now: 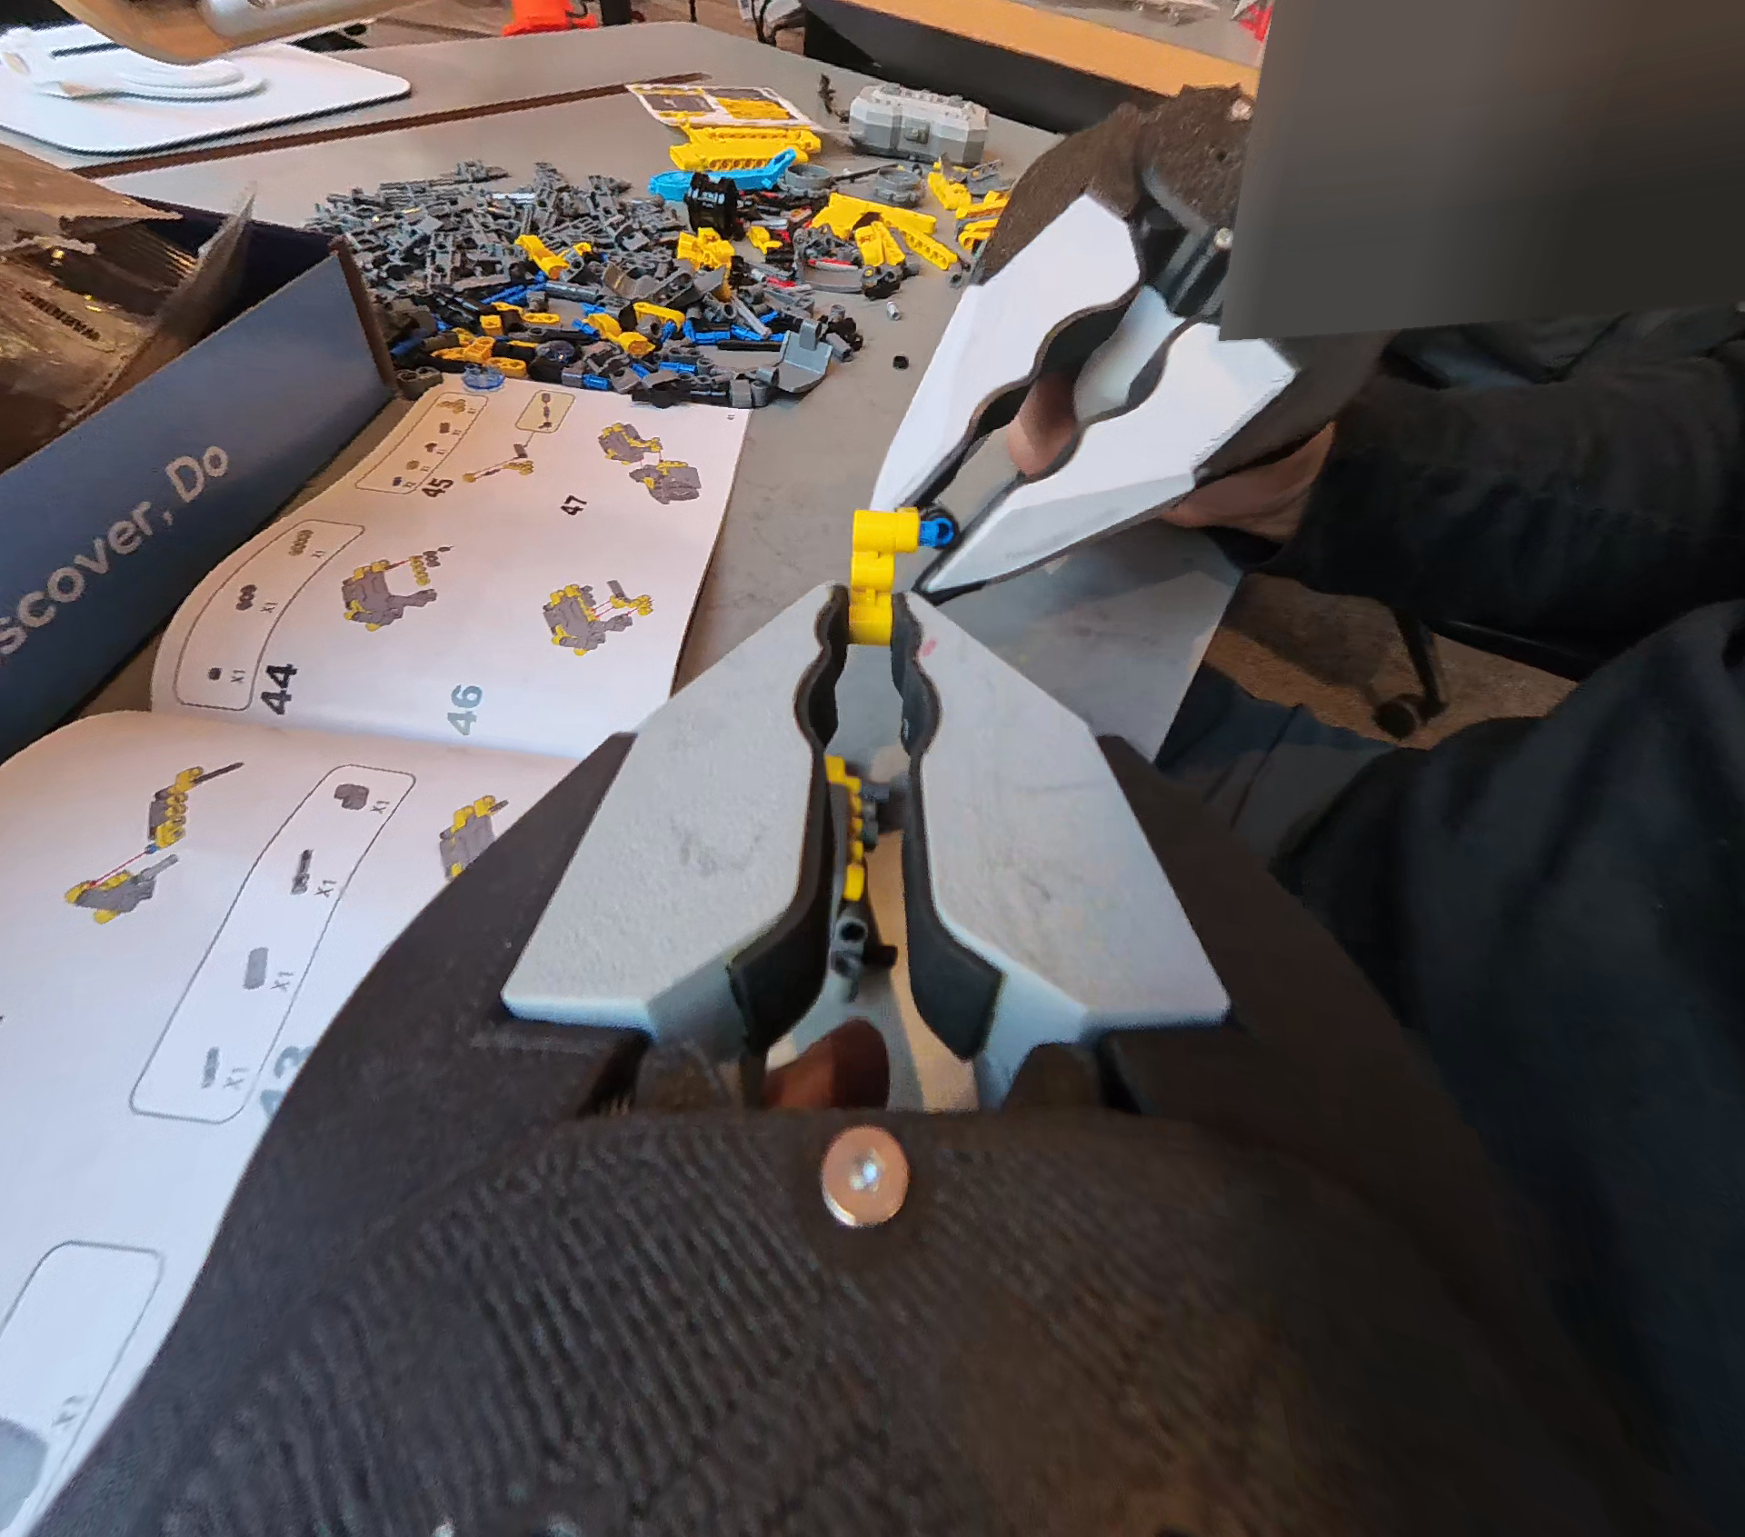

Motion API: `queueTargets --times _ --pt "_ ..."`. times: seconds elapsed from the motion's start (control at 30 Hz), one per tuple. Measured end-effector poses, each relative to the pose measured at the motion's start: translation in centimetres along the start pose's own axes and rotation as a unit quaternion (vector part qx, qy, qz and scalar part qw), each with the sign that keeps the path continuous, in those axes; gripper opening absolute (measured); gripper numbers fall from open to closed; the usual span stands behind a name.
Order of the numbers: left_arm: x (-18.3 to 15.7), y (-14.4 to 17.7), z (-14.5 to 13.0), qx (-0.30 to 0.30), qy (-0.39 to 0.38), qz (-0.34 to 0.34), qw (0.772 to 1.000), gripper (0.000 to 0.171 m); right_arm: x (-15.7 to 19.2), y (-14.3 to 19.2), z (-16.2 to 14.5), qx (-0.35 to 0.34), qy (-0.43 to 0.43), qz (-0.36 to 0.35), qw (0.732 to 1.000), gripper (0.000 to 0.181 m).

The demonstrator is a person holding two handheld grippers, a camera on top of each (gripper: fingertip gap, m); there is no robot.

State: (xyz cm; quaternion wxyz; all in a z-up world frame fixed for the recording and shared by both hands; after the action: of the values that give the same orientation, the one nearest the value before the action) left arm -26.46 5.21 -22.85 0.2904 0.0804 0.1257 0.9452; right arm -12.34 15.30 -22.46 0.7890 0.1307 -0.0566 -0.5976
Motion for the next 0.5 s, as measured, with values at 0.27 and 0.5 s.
queueTargets --times 0.27,0.5 --pt "0.09 -0.23 0.14 0.05 -0.029 -0.022 0.998 0.01 0.47 -0.07 -0.31 0.022 0.014 0.005 1.0 0.007" --pt "-0.69 0.15 0.87 0.075 -0.061 -0.048 0.994 0.005 1.08 0.2 -0.38 0.007 0.027 0.027 0.999 0.007"
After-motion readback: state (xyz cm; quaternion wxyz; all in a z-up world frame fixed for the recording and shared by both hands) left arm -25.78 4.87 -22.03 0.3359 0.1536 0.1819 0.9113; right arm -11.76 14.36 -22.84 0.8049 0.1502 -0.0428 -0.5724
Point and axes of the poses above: each gripper's, where its closed fingertips meet, y back along the fingers, z out of its top, x = y × z across the jaws, the point moved 10 cm from there along y, back along the fingers, and after that the axes turned 12 degrees about -y, right-handed, at the moved point
